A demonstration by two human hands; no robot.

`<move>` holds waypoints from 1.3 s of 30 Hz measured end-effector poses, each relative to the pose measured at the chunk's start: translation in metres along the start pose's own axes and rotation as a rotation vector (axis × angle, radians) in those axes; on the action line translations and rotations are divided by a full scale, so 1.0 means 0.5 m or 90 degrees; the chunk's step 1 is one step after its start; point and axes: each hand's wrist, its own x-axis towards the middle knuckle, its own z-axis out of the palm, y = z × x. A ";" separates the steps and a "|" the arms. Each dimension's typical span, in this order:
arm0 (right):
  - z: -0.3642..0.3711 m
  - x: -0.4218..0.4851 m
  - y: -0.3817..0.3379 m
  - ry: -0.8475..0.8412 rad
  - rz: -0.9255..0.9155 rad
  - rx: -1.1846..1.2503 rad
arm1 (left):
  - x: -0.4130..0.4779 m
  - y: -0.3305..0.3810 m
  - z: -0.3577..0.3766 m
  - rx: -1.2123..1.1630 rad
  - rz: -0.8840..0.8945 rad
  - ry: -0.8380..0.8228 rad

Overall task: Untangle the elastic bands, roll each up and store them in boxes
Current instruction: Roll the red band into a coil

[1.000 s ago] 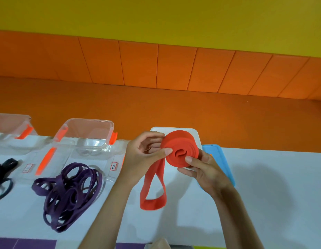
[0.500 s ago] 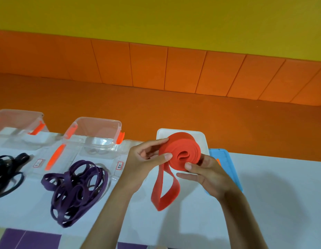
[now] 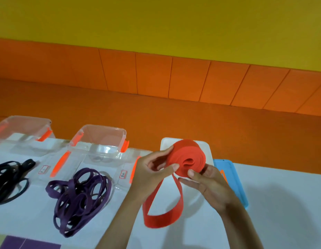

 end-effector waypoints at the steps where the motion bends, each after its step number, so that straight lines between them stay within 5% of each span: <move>1: 0.003 0.002 -0.004 0.013 -0.006 -0.045 | 0.003 -0.002 -0.001 -0.002 -0.006 0.014; 7: -0.006 0.008 -0.048 0.092 -0.142 -0.099 | 0.024 -0.001 -0.016 -0.008 -0.039 -0.026; 18: 0.003 0.029 -0.050 0.115 -0.176 0.023 | 0.068 0.016 -0.036 -0.026 -0.086 -0.115; 22: 0.002 0.042 -0.021 0.065 -0.134 0.079 | 0.076 0.022 -0.036 -0.028 -0.045 -0.124; 30: -0.026 0.039 -0.006 0.007 -0.046 -0.167 | 0.084 -0.015 -0.020 0.050 -0.017 -0.072; 39: -0.001 0.041 -0.001 0.120 -0.043 -0.069 | 0.090 -0.023 -0.033 0.033 -0.044 -0.106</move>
